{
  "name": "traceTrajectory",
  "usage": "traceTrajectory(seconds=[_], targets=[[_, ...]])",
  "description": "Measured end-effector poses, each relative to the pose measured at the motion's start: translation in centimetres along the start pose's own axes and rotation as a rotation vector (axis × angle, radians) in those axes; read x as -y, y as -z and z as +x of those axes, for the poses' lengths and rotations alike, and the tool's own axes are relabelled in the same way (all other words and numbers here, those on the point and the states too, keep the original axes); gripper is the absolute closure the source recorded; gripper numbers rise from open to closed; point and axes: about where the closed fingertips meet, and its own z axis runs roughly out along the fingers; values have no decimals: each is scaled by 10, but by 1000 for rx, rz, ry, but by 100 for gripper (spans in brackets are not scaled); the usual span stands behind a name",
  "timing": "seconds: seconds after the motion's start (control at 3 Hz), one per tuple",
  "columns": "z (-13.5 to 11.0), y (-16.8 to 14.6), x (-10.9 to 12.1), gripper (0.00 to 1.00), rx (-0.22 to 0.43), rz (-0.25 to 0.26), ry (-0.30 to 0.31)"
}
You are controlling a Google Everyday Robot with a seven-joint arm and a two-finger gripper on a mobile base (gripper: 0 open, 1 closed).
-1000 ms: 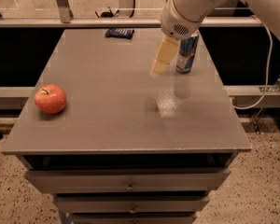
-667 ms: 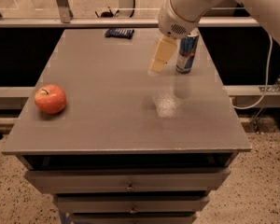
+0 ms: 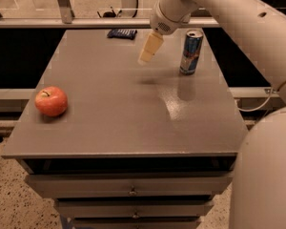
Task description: Pick rxbar blueberry
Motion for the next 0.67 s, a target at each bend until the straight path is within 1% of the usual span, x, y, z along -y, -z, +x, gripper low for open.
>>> traceTrajectory(seconds=[0.33, 0.67], targets=[[-1, -20, 34, 0, 31, 55, -87], [-12, -33, 63, 0, 77, 112, -174]])
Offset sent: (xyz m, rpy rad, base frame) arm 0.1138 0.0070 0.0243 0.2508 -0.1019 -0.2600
